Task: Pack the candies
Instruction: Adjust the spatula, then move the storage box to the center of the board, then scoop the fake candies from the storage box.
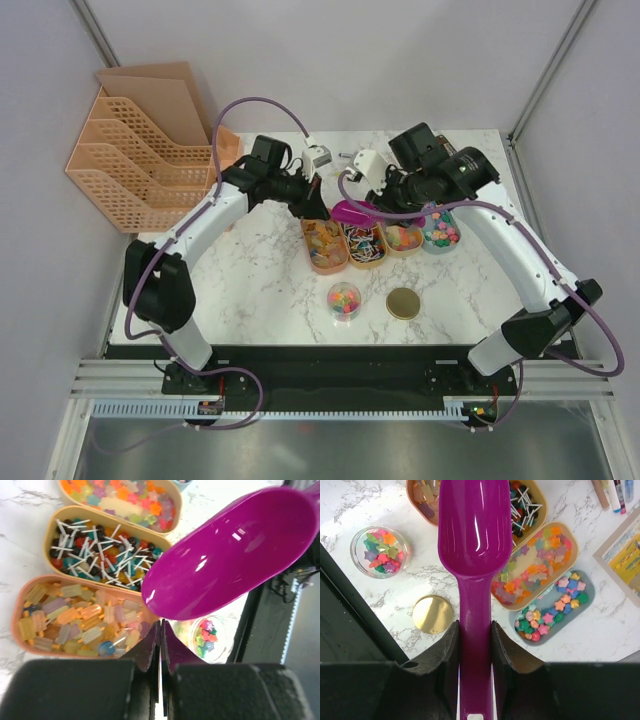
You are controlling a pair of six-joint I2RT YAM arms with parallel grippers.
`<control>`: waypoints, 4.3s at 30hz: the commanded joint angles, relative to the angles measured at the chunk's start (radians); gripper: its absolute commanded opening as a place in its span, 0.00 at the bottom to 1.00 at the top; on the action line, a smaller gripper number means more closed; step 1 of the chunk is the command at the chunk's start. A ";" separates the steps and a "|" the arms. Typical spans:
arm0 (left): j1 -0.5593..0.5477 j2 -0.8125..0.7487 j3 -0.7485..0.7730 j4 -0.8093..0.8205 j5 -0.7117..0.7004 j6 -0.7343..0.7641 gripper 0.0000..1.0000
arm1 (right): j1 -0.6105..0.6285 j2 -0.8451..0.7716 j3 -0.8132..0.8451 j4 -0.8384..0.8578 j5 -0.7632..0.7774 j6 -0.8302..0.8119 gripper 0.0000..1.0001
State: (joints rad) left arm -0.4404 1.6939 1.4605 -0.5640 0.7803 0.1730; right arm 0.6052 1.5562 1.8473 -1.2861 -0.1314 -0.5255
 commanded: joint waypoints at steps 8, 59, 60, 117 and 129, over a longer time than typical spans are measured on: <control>0.046 -0.121 -0.060 -0.002 -0.269 0.117 0.02 | -0.320 -0.123 -0.252 0.071 -0.224 0.301 0.00; -0.170 0.112 -0.256 0.125 -0.300 0.082 0.47 | -0.251 -0.015 -0.402 -0.035 0.220 0.266 0.00; -0.169 0.093 -0.273 0.127 -0.299 0.077 0.56 | -0.251 -0.005 -0.402 -0.039 0.225 0.260 0.00; -0.120 -0.165 -0.500 0.210 -0.334 0.022 0.59 | -0.173 0.555 -0.011 0.014 0.095 0.226 0.00; -0.113 -0.145 -0.476 0.179 -0.331 0.056 0.59 | -0.200 0.447 -0.148 0.041 0.044 0.214 0.00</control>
State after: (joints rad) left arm -0.5606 1.5421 0.9543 -0.3862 0.4465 0.2131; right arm 0.4141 2.0663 1.7180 -1.2423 -0.0158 -0.2893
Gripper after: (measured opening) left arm 0.586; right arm 0.335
